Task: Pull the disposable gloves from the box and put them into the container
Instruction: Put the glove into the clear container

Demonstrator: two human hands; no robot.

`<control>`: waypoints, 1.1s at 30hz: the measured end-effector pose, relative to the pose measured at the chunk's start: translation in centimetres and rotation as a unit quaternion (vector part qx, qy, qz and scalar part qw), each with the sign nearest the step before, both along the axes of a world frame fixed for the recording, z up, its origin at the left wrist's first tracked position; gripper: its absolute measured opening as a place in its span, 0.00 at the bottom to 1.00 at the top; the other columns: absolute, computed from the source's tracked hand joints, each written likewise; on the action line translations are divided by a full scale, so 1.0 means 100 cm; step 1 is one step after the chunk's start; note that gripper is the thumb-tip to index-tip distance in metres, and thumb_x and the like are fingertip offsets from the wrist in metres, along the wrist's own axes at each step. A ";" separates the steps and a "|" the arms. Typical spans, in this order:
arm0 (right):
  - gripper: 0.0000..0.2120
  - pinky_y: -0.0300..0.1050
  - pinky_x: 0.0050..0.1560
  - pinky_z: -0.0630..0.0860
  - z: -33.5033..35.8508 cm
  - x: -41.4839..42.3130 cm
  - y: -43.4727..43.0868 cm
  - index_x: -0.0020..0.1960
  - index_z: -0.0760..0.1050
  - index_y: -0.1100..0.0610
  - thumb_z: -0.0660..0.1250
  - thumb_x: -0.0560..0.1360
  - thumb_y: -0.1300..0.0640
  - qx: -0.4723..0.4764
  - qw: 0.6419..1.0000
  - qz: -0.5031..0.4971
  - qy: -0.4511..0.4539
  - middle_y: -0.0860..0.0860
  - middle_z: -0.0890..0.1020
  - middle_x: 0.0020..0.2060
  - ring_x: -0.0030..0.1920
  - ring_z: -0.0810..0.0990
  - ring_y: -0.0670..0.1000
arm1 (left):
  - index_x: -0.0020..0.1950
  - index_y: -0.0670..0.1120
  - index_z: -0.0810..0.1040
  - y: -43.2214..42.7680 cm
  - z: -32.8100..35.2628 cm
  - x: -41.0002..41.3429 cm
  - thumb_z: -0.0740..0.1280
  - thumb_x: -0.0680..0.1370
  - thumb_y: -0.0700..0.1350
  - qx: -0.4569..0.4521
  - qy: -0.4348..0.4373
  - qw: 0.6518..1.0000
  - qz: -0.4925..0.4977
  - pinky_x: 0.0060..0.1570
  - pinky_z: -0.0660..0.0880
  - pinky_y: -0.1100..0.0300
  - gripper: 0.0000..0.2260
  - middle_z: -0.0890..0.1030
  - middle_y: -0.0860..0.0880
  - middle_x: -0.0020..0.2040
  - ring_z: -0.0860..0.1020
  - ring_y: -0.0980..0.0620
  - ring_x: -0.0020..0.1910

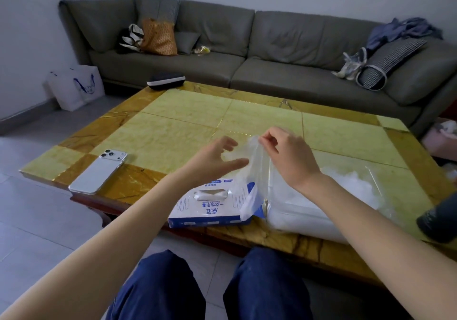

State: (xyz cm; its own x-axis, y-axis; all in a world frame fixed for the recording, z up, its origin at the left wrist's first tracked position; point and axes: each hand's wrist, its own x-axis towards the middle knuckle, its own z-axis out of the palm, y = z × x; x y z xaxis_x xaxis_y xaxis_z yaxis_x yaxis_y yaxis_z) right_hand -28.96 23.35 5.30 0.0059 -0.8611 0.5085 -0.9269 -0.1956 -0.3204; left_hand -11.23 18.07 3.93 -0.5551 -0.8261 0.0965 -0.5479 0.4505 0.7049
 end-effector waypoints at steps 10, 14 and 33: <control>0.22 0.49 0.60 0.74 -0.004 -0.008 0.016 0.61 0.69 0.62 0.50 0.81 0.45 0.229 0.861 -0.085 -0.446 0.55 0.77 0.51 0.53 0.77 0.53 | 0.59 0.42 0.78 0.004 0.018 -0.027 0.67 0.77 0.42 -0.097 0.086 0.991 0.036 0.54 0.75 0.49 0.12 0.81 0.44 0.48 0.78 0.47 0.48; 0.28 0.48 0.57 0.76 -0.008 -0.006 0.017 0.57 0.75 0.62 0.50 0.79 0.39 0.349 0.709 0.020 -0.612 0.57 0.82 0.49 0.52 0.80 0.55 | 0.66 0.45 0.72 0.010 0.019 -0.030 0.66 0.77 0.41 -0.075 0.101 0.992 0.022 0.54 0.76 0.51 0.17 0.79 0.47 0.43 0.78 0.49 0.46; 0.08 0.32 0.38 0.76 0.025 -0.051 0.027 0.52 0.77 0.57 0.70 0.73 0.62 0.204 0.904 0.058 -0.371 0.49 0.81 0.44 0.42 0.80 0.44 | 0.71 0.49 0.64 -0.011 0.039 -0.037 0.64 0.71 0.63 0.172 0.098 0.977 -0.084 0.62 0.68 0.58 0.33 0.72 0.53 0.65 0.73 0.54 0.61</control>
State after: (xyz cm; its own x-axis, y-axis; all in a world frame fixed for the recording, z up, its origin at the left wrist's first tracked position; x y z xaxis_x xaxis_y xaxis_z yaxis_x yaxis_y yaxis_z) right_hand -34.07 26.07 7.77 -0.1044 -0.9933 0.0496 -0.4077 -0.0027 -0.9131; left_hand -14.94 17.01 7.88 -0.6838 -0.7277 -0.0537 -0.3271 0.2400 0.9140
